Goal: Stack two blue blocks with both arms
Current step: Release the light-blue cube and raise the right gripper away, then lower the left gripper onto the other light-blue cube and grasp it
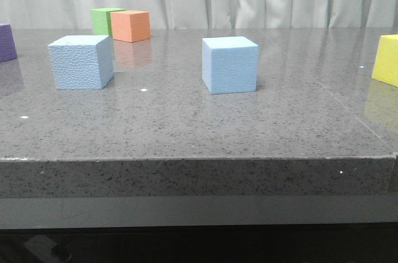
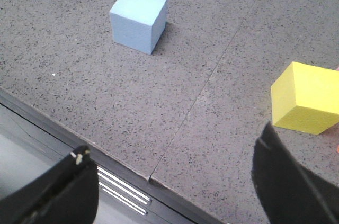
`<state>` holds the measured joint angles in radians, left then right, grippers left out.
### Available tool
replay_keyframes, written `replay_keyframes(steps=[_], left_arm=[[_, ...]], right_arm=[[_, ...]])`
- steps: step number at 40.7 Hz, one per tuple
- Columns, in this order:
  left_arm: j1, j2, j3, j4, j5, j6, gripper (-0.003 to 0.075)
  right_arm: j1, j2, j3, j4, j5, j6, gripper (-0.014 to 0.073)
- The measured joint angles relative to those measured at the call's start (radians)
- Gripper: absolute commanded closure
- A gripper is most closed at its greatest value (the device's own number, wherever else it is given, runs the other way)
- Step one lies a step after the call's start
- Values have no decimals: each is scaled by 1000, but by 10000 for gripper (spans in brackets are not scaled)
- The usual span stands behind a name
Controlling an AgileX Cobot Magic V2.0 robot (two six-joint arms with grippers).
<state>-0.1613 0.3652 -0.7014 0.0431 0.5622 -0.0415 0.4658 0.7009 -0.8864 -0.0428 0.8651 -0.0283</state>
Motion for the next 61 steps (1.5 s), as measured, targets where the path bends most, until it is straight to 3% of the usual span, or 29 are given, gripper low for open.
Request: replay_keyframes(steps=[8,16,37,61], left_arm=[[-174,75,-19,32,0,0,156],[-260,216,-97,34,0,0,156],[-269,715,-312,34,18,0,156],[-211,1236,-713,32,270,-157,153]], right_arm=[[0,0,0,0,0,0,-8],[0,0,0,0,2,0,-8],[0,0,0,0,2,0,-8],[0,0,0,0,2,0,-8]])
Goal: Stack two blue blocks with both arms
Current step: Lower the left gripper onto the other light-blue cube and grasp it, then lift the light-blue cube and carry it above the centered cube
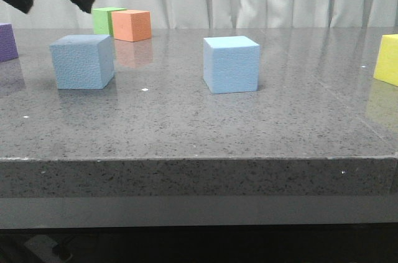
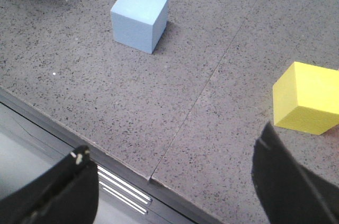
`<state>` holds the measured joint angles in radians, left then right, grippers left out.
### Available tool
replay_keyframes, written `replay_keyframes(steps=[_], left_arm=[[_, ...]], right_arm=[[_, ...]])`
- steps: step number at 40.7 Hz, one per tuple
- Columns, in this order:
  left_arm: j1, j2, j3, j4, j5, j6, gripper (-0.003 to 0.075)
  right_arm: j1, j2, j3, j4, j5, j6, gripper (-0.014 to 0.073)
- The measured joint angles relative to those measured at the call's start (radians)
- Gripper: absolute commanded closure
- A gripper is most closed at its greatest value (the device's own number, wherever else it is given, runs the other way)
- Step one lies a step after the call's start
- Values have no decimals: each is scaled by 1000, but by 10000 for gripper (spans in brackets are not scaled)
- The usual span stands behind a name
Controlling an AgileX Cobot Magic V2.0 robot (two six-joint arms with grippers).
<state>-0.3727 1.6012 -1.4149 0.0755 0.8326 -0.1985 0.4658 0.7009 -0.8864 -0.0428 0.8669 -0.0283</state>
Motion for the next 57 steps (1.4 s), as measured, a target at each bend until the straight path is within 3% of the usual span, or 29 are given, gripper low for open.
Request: replay_keyframes(steps=[28,38,47,51,57], left_arm=[[0,205,-70,-30,-22,-73,157],[0,232,-71,-46,-23,-75,295],[0,234,-86,-48,-7,-74,304],[-2,239,-134,-59,35,-27,304],[-32,241,-253,-101,118,161,304]], right_arm=[[0,0,0,0,0,0,-8],[0,0,0,0,0,0,-8],[0,0,0,0,0,0,-8],[0,0,0,0,0,0,-8],[0,0,0,0,0,0,-8]])
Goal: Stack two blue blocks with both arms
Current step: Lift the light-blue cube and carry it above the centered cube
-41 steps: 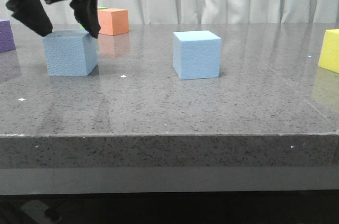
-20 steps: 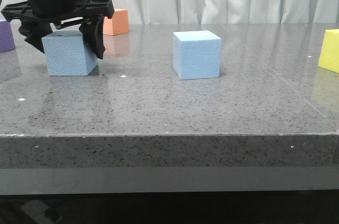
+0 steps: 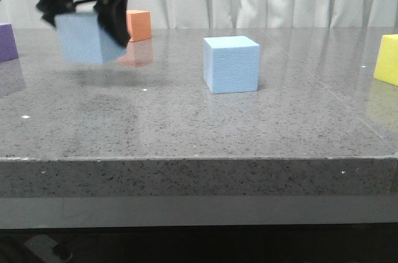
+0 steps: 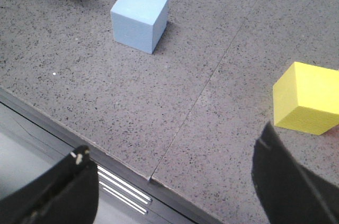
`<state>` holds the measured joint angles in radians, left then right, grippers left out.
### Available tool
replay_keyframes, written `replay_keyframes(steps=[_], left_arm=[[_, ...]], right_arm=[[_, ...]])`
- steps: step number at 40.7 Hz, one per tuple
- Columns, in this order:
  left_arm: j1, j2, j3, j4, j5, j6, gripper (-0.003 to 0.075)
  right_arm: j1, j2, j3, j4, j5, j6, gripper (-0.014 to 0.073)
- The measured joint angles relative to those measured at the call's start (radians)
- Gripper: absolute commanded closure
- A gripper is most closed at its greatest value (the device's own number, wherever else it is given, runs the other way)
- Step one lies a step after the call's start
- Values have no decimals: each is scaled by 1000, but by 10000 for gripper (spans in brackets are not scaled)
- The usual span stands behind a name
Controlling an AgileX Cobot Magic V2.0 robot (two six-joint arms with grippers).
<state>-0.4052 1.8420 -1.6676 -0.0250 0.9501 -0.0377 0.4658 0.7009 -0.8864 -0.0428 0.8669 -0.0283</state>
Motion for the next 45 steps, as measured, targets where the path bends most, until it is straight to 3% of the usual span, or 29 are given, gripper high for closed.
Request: replay_keyframes(steps=[10,21,30,45], left_arm=[[-85,0,-193,-142,43,452,321],[-190,0,-248,-251,44,832,382],[-247,10,-250,-259,44,952,390],[-254,82,-250,-259,33,964,386]], right_arm=[[0,0,0,0,0,0,-8],[0,0,0,0,0,0,-8],[0,0,0,0,0,0,-8],[0,0,0,0,0,0,-8]])
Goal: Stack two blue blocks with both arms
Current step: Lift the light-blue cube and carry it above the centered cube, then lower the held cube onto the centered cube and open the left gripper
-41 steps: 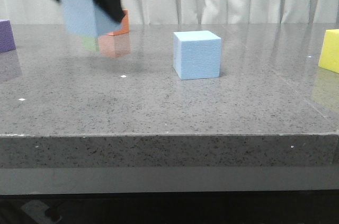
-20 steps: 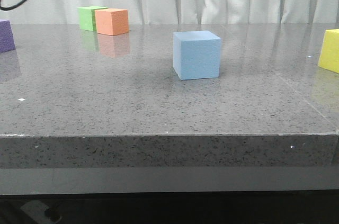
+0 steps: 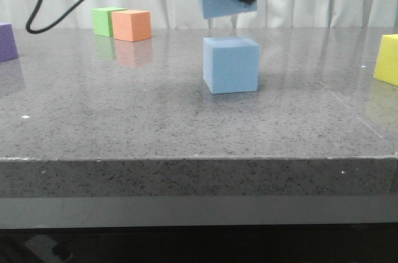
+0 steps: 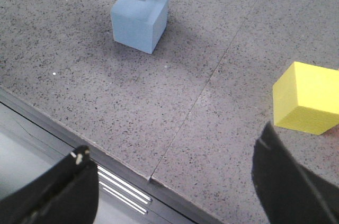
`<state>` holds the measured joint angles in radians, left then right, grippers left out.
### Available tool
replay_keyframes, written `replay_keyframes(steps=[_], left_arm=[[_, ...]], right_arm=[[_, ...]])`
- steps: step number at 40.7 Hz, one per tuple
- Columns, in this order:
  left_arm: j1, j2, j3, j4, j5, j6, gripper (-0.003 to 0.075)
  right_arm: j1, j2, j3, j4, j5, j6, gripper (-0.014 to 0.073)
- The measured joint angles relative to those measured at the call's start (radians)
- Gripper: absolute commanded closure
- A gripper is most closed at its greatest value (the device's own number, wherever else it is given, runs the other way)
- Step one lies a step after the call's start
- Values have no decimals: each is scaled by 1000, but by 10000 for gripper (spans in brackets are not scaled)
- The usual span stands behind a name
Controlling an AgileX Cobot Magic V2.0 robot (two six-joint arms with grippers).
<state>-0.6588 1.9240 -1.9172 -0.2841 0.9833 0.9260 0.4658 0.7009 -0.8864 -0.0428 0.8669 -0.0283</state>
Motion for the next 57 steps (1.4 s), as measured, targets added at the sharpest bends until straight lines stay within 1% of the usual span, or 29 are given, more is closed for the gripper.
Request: replay_keyframes(steps=[15,17,24,27,31,49,57], left_arm=[[0,41,0,0,-34,2,379],[0,46,0,0,-35,2,367],[0,55,0,0,-38,2,235],[0,59,0,0,-40,2,204],[0,62,0,0,-40,2,183],[0,62,-6,0,-40,-2,187],[0,63,-67,0,27,-80,187]], right_arm=[[0,0,0,0,0,0,-8],[0,0,0,0,0,0,-8],[0,0,0,0,0,0,-8],[0,0,0,0,0,0,-8],[0,0,0,0,0,0,-8],[0,0,0,0,0,0,-8],[0,0,0,0,0,0,-8]])
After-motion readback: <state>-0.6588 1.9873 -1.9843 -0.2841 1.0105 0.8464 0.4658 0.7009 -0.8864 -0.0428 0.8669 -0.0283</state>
